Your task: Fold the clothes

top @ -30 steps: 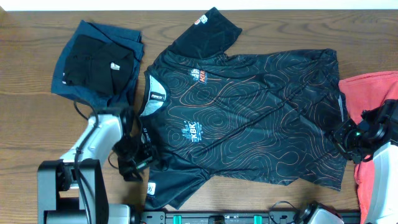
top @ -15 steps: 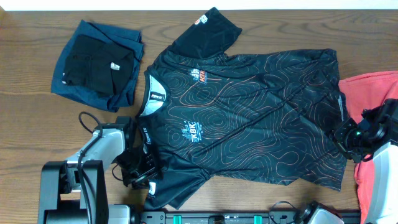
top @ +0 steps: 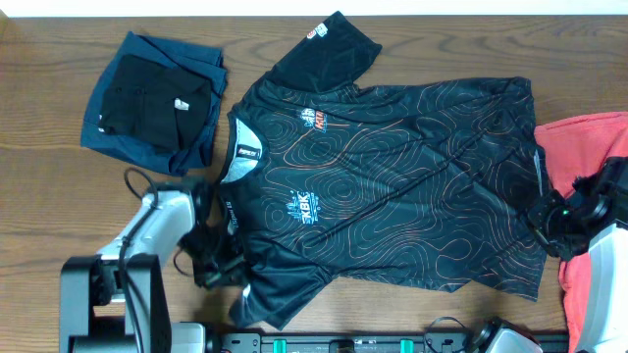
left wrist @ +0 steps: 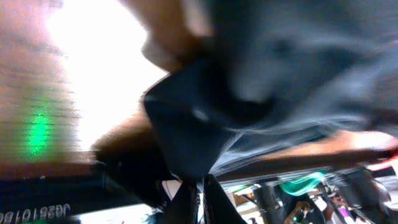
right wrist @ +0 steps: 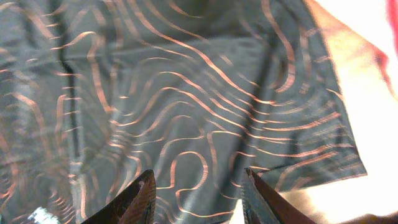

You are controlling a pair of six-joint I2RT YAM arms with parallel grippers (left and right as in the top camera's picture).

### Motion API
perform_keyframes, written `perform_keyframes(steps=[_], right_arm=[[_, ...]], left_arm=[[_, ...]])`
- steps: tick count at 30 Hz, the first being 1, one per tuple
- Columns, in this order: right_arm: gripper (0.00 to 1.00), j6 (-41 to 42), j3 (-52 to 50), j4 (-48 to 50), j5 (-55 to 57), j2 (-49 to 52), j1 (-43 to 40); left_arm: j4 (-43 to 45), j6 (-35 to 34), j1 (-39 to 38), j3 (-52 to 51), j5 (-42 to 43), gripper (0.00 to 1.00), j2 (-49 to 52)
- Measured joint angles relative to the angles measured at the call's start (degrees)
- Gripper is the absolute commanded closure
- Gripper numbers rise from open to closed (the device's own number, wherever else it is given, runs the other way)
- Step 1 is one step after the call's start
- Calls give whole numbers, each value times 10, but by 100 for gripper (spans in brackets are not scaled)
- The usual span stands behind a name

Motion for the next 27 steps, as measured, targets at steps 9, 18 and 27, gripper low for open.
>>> perform_keyframes(steps=[9,18,27], right_arm=[[55,28,-27,-5,39,7,-47],[54,56,-108,1,44,9,-76],[46,104,-185,43,97,10,-76]], left_arm=[[-11,12,0,129,22,94,-94],[-7,12,0,135,24,94,-111],[0,12,0,135,24,94,-111]])
